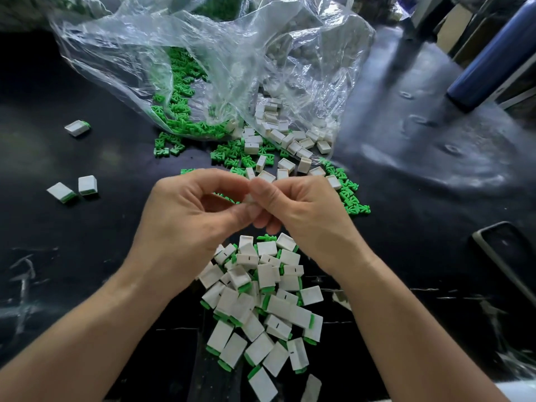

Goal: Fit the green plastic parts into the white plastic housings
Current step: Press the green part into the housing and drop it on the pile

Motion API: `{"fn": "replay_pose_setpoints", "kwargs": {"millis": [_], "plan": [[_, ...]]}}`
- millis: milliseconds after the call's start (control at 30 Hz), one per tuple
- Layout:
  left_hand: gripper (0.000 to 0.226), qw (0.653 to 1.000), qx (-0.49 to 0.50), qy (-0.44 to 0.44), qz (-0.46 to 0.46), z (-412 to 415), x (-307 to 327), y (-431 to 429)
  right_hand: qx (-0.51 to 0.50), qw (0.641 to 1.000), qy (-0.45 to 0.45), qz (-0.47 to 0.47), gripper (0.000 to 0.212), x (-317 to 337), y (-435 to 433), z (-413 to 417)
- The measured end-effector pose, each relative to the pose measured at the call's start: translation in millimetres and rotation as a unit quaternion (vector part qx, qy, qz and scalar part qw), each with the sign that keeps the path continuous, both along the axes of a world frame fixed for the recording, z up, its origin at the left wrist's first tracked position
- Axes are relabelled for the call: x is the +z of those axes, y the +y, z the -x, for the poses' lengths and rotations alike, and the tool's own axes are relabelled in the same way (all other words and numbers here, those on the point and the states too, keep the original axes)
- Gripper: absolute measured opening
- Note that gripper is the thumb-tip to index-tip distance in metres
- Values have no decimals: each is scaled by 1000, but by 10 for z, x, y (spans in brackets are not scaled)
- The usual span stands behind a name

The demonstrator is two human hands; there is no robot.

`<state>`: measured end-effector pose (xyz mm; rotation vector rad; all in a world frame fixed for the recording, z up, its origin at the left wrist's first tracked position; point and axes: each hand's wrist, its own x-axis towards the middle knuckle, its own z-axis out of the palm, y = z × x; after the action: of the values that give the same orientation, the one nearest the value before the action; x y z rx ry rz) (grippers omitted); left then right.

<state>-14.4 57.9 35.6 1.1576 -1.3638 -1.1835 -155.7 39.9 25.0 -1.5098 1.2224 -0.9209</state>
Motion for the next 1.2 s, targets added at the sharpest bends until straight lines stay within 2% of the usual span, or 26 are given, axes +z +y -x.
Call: {"fn": "replay_pose_setpoints", "kwargs": {"millis": [133, 267, 333, 400, 433, 533, 600, 767, 1067, 1133, 1200], "plan": [[23, 1000, -20, -4, -15, 18, 16, -14, -13, 1000, 8, 11, 36, -22, 11, -24], [22, 999, 23, -23, -19, 23, -29, -19, -82, 989, 99, 66, 58, -35, -14, -9], [9, 999, 29, -33, -16, 5, -60, -36, -112, 978, 150, 94, 51, -53, -45, 20], [17, 999, 36, -35, -6, -9, -81, -42, -98, 962, 223, 123, 24, -85, -69, 36], [19, 999, 41, -32, -3, -14, -87, -41, -76, 954, 264, 122, 22, -98, -73, 27], [20, 998, 58, -20, 1, -24, -76, -42, -16, 921, 373, 111, 37, -172, -102, 2], [20, 998, 68, -9, -7, -38, -85, -56, -8, 909, 403, 108, 40, -200, -123, -9], [24, 998, 62, -2, -17, -41, -83, -62, -50, 911, 389, 124, 26, -215, -152, 11], [24, 999, 30, -5, -28, -20, -93, -64, -44, 918, 374, 125, 18, -212, -165, 54], [25, 999, 22, -7, -29, -17, -86, -60, -78, 948, 293, 94, 15, -160, -159, 86], [27, 999, 20, -9, -30, -16, -78, -56, -98, 983, 146, 46, 17, -84, -130, 105]]}}
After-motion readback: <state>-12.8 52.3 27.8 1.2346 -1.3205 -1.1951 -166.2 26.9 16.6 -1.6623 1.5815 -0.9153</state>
